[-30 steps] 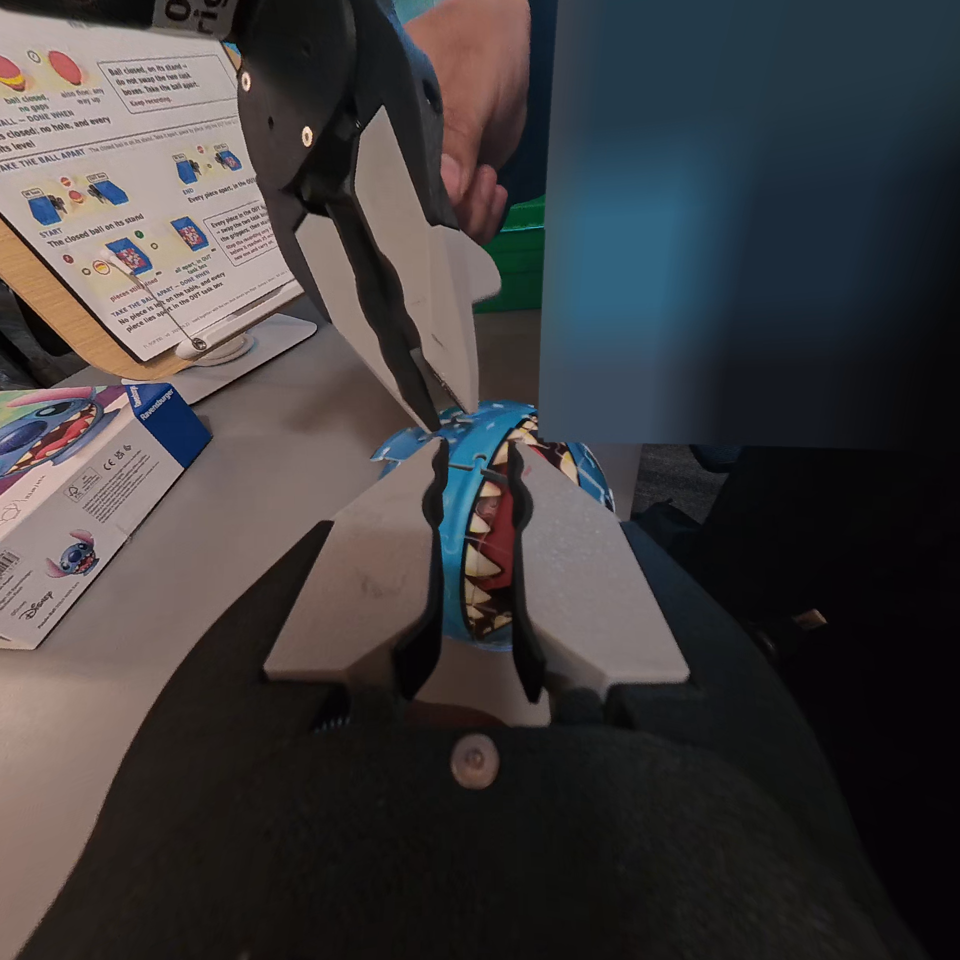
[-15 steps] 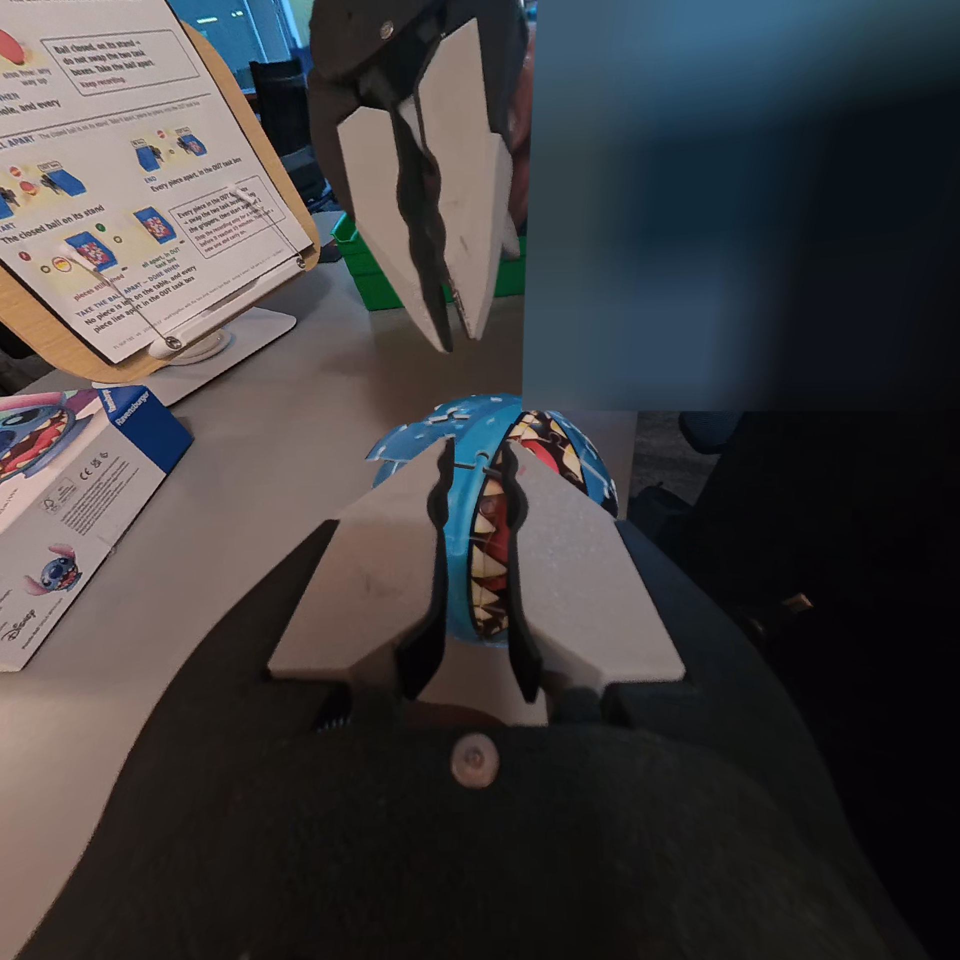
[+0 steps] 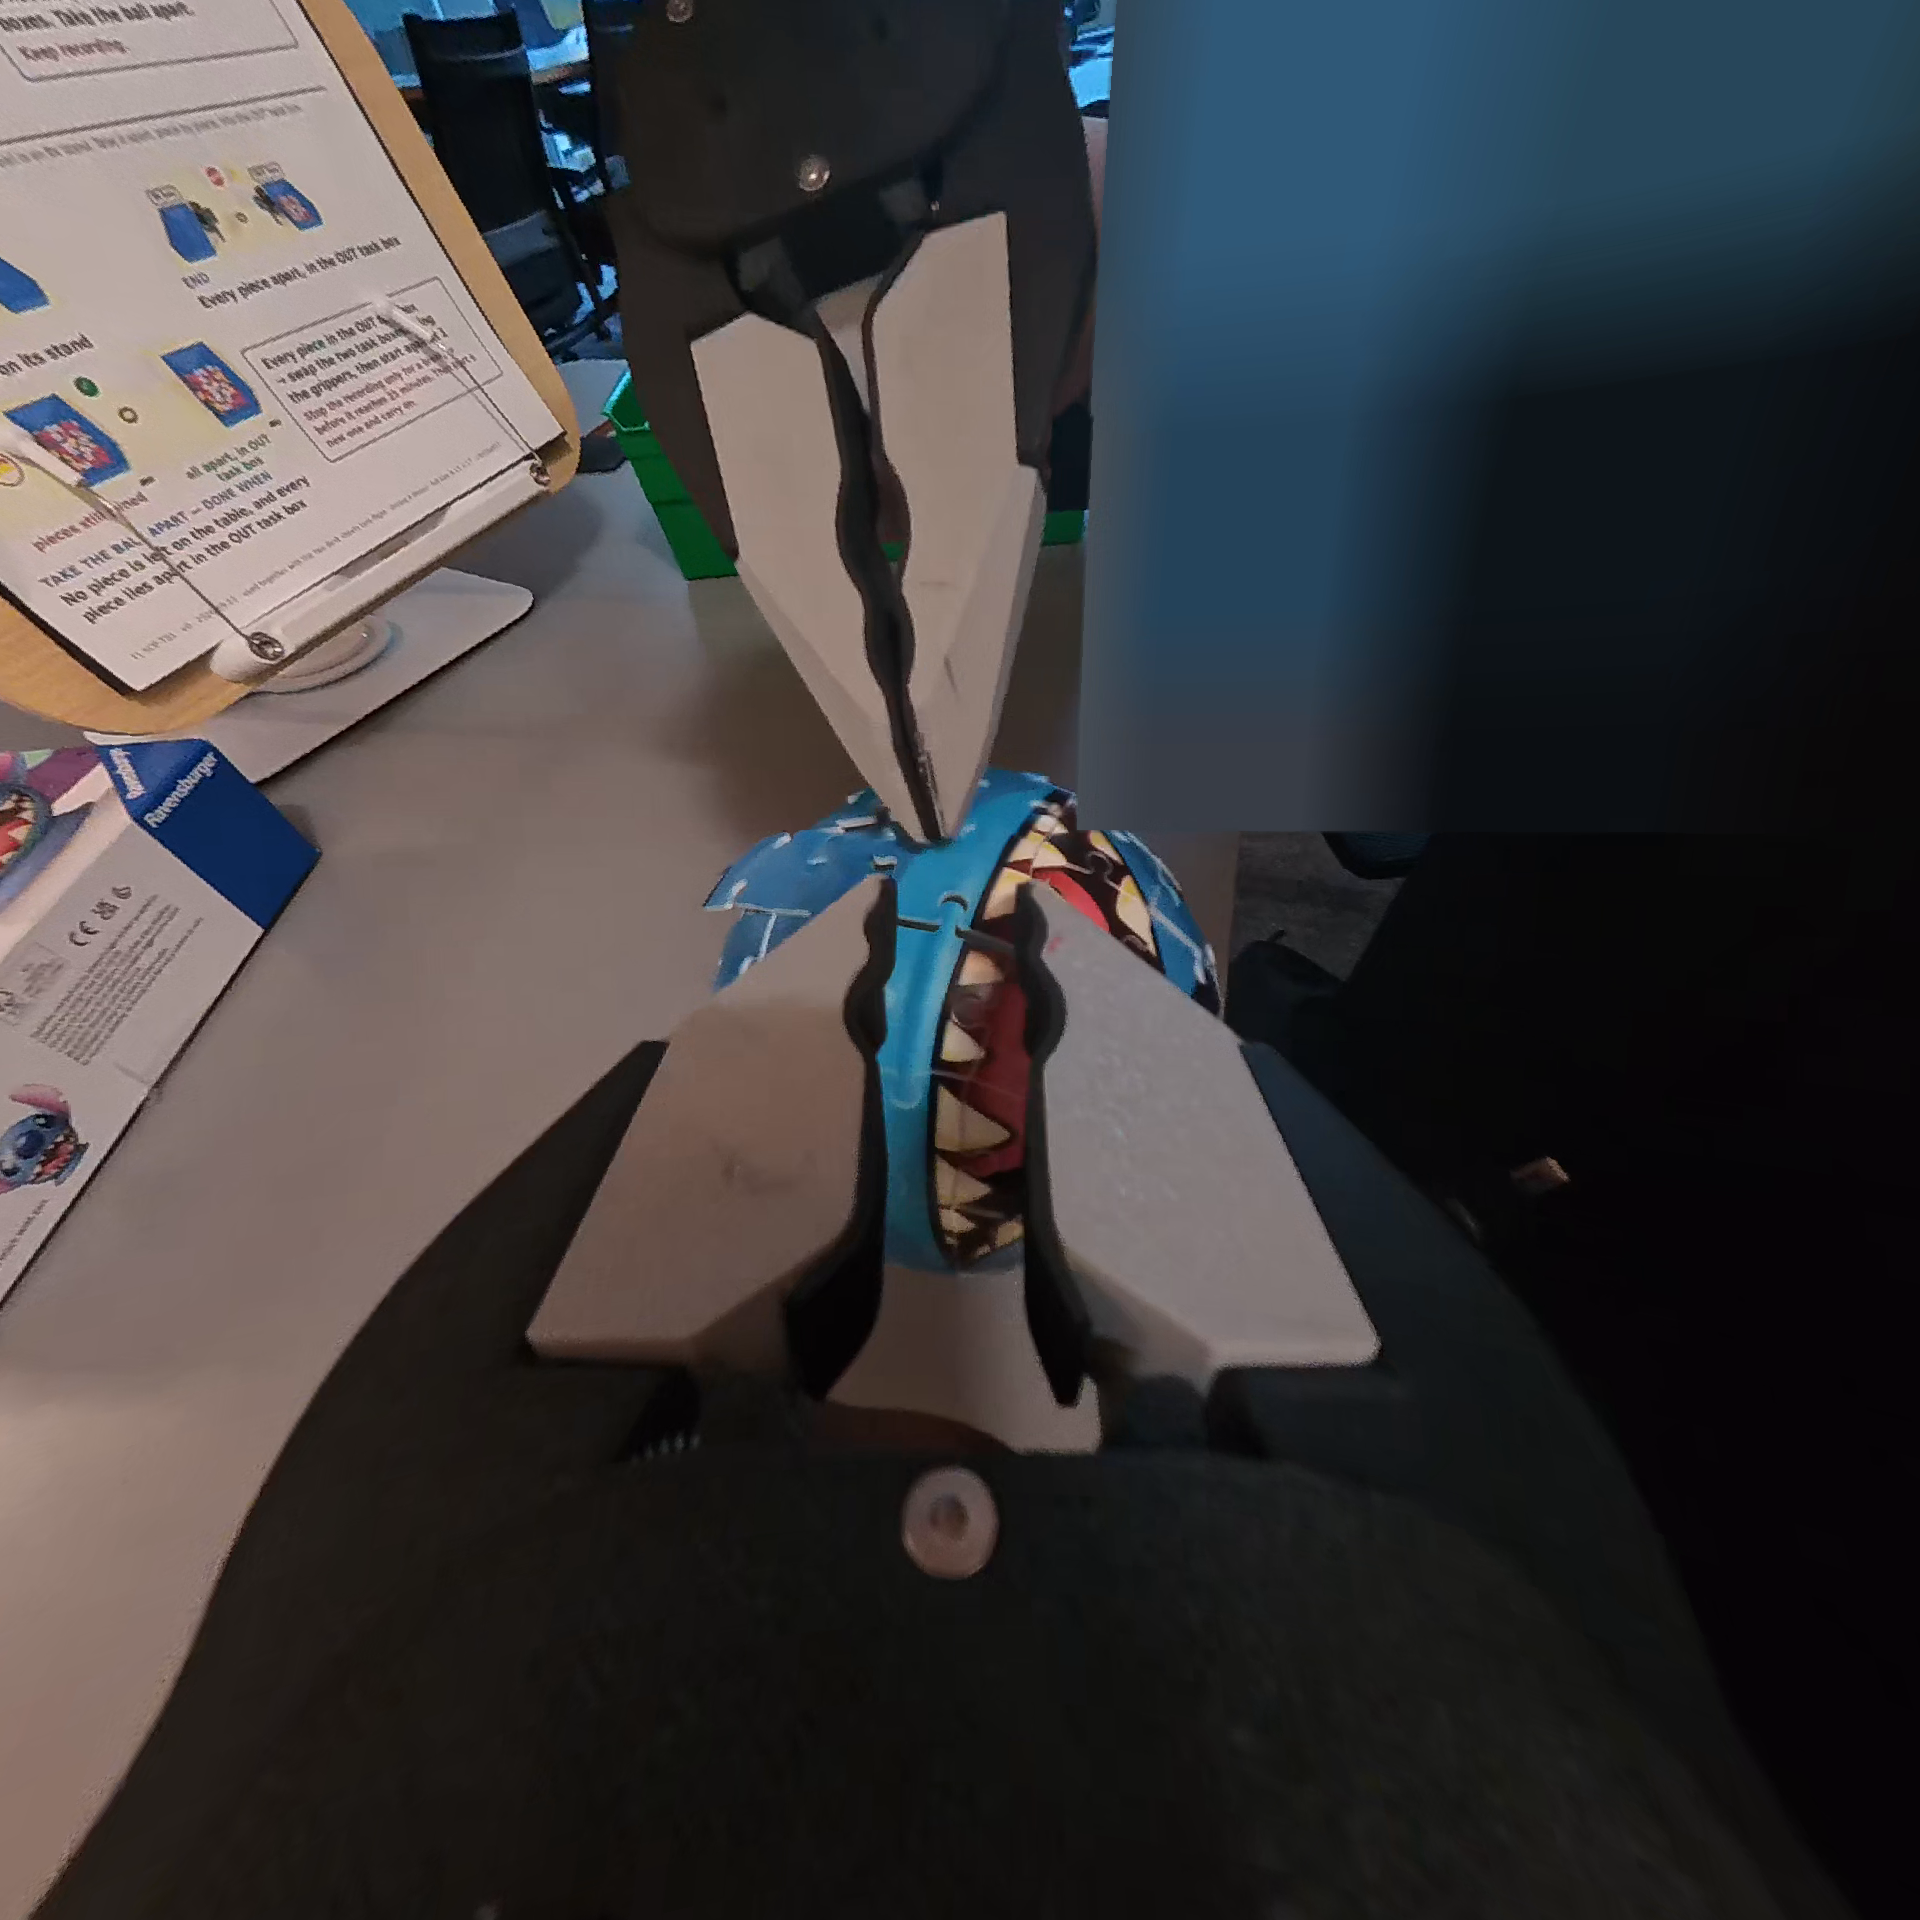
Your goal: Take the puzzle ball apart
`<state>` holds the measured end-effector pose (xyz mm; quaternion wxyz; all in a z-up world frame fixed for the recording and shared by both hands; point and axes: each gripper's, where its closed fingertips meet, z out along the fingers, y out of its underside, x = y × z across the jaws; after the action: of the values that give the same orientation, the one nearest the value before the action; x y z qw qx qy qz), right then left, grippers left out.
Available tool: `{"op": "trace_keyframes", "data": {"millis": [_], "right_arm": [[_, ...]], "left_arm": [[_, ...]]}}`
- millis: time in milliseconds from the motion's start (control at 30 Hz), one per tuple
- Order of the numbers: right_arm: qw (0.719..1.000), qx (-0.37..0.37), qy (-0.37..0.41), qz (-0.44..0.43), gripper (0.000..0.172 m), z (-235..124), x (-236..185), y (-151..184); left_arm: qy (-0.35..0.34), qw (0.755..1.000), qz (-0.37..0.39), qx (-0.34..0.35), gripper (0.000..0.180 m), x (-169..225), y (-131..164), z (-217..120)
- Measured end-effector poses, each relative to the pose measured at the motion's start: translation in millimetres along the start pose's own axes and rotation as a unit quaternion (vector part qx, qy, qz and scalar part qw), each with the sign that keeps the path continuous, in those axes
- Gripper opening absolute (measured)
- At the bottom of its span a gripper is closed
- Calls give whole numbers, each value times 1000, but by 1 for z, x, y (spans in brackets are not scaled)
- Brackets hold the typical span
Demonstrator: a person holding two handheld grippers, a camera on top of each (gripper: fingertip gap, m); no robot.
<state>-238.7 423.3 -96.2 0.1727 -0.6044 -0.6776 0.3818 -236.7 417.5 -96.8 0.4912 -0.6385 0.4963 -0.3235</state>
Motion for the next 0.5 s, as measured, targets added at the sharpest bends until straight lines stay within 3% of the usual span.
{"op": "trace_keyframes", "data": {"millis": [367,500], "right_arm": [[1000,17,12,5,0,-10,6,-4],[998,58,30,5,0,-29,10,-11]], "left_arm": [[12,1000,-5,-3,23,2,-1,1],[12,1000,-10,14,24,1,-8,-7]]}}
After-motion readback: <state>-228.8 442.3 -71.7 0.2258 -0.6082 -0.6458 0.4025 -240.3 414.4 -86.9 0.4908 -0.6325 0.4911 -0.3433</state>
